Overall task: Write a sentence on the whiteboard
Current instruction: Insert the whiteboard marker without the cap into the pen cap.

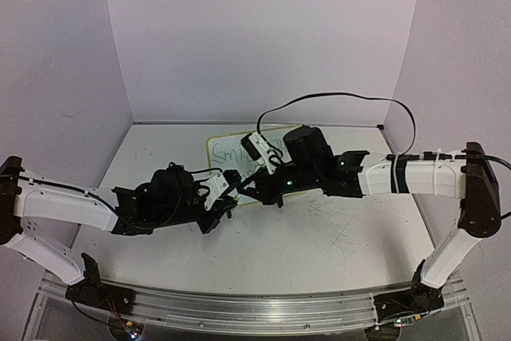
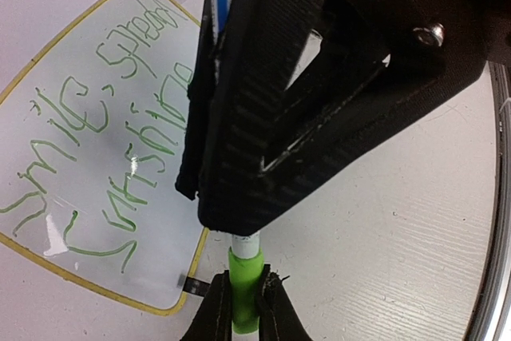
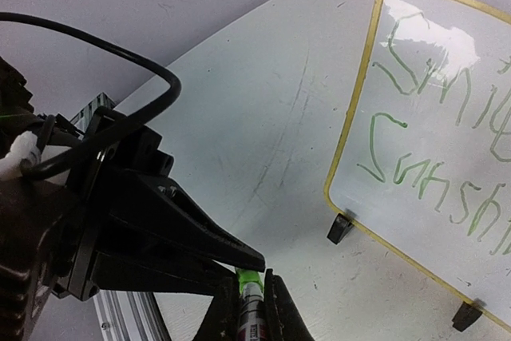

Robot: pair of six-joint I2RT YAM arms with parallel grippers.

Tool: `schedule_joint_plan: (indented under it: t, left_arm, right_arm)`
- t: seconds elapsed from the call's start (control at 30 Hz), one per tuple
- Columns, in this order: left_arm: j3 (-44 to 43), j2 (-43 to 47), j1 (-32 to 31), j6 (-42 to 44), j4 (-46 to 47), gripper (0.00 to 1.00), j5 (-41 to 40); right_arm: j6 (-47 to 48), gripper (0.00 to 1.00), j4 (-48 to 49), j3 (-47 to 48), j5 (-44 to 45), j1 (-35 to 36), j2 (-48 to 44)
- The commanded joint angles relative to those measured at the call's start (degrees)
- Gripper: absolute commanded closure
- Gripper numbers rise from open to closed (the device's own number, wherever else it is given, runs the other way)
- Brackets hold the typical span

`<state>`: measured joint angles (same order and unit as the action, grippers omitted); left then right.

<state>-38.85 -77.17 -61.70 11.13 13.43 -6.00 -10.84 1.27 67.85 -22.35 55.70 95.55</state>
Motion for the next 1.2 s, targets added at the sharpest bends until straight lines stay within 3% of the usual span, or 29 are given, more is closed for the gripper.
schedule_joint_plan:
  t: [0.0,0.4,0.7,0.73,0.83,0.97,1.07,1.17]
  left_arm:
    - [-8.2,2.9,-3.4,1.3,13.0,1.00,-1.7]
    - [-9.9,3.2,-7.5,5.6,15.2,1.00,-3.7]
    - [-10.6,0.3,-9.9,6.7,15.6,1.00,-10.5]
    - [-10.0,0.4,-9.9,6.0,15.6,1.00,-11.5]
    - [-7.2,1.0,-9.9,3.5,15.4,1.00,-16.0]
    - [-2.4,2.9,-8.8,-1.8,13.0,1.00,-20.3]
    - [-0.1,4.0,-7.0,-7.3,9.9,1.00,-18.4]
    - [0.3,3.8,-6.0,-11.7,6.3,1.00,-16.7]
  right_arm:
    - [-5.5,1.00,-0.7,1.0,-3.9,1.6,3.2]
    - [-14.0,1.00,2.3,0.9,-7.9,1.5,5.3]
    - [-23.6,1.00,2.0,0.1,0.2,1.8,6.0]
    - [-23.2,0.96,2.4,-0.6,1.0,1.5,4.6]
    - [-22.3,0.66,4.1,-3.6,1.7,-1.4,-1.6]
    - [-17.8,0.37,4.0,-5.8,1.7,-5.4,-12.7]
    - [-11.9,0.12,1.3,-7.0,9.3,-5.6,-21.8]
    - [-7.3,0.02,-0.5,-9.1,17.7,-5.6,-31.6]
